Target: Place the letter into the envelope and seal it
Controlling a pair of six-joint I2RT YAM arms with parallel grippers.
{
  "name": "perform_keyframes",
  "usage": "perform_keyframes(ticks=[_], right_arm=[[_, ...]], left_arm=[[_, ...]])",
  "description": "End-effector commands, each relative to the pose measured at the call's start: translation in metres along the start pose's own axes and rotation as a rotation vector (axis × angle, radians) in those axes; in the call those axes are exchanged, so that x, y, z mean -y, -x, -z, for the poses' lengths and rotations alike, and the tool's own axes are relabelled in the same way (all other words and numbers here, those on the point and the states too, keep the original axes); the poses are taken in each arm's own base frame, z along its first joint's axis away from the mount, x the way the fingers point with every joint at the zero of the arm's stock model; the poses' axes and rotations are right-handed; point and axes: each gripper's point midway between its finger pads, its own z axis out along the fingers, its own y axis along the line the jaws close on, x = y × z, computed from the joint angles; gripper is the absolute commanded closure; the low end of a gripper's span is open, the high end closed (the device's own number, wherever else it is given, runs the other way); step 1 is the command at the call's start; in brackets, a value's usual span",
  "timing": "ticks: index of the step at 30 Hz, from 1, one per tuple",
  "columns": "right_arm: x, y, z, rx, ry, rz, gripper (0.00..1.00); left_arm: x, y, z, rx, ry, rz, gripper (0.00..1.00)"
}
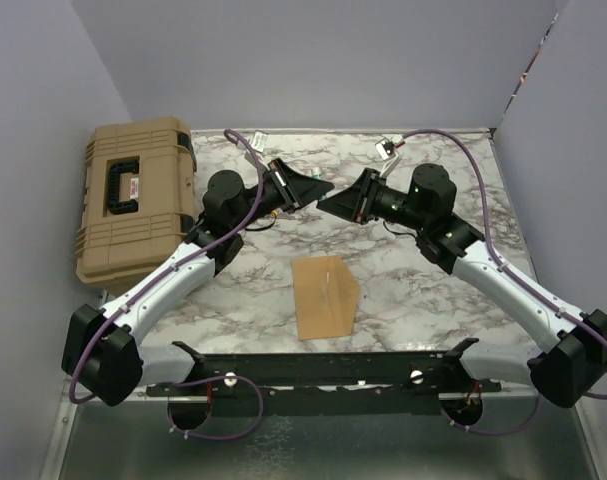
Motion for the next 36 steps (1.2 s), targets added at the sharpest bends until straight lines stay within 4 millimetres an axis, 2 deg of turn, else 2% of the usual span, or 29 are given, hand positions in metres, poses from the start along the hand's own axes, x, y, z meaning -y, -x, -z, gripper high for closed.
perform_keyframes(ticks=[1,5,8,14,19,29,34,35,36], right_arm=[[-0.018,0.015,-0.001,0.079,0.071,-0.022,0.80],[-0.026,0.020,0.004,0.122,0.104,-0.105,0.93],[-0.043,0.029,0.015,0.177,0.172,-0.198,0.99],[-0.082,0.043,0.035,0.222,0.357,-0.347,1.00],[-0.105,0.053,0.053,0.246,0.514,-0.471,1.00],[-0.113,0.061,0.074,0.278,0.687,-0.641,1.00],[-0.112,0.062,0.073,0.277,0.699,-0.678,0.99],[-0.110,0.061,0.072,0.280,0.683,-0.661,0.93],[-0.109,0.060,0.071,0.286,0.665,-0.640,0.81]], left_arm=[[0.033,0.001,0.010,-0.018,-0.107,-0.089,1.00],[0.050,0.001,0.018,-0.011,-0.183,-0.151,1.00],[0.065,0.006,0.022,0.017,-0.235,-0.183,1.00],[0.095,0.020,0.030,0.082,-0.331,-0.179,1.00],[0.119,0.025,0.033,0.073,-0.406,-0.142,1.00],[0.146,0.036,0.044,0.119,-0.480,-0.155,1.00],[0.149,0.041,0.044,0.140,-0.483,-0.154,1.00],[0.148,0.042,0.043,0.145,-0.480,-0.152,1.00],[0.147,0.043,0.042,0.152,-0.476,-0.147,1.00]])
